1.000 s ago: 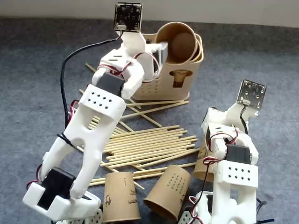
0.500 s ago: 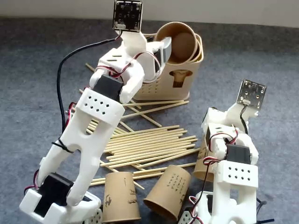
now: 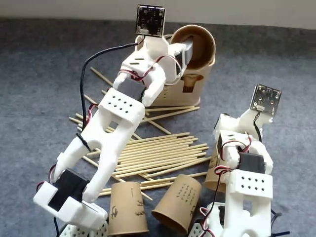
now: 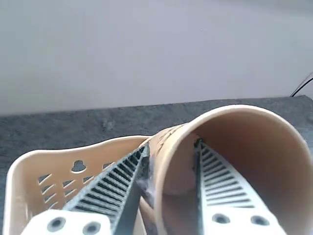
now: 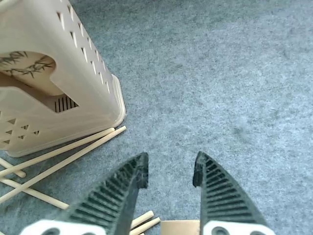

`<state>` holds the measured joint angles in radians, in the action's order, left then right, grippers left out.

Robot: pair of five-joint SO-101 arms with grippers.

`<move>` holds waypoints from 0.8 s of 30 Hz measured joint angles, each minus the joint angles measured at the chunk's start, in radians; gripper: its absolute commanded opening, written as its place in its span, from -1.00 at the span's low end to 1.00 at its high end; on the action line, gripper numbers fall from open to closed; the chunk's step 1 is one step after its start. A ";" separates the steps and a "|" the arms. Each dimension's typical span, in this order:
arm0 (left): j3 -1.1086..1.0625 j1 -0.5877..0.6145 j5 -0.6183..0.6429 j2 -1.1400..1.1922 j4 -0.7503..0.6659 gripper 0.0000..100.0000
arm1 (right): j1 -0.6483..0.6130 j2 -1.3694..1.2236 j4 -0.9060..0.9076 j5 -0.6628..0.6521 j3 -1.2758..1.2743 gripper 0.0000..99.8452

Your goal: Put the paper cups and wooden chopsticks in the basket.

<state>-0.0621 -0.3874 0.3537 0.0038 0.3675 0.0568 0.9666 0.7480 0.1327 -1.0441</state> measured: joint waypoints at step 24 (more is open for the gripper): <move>0.238 -0.046 0.000 0.103 -0.006 -0.96 | 0.000 0.000 0.000 0.000 0.000 -0.68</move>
<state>0.1757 -0.4335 0.3537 0.1066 0.3613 0.0568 0.9666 0.7480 0.1327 -1.0441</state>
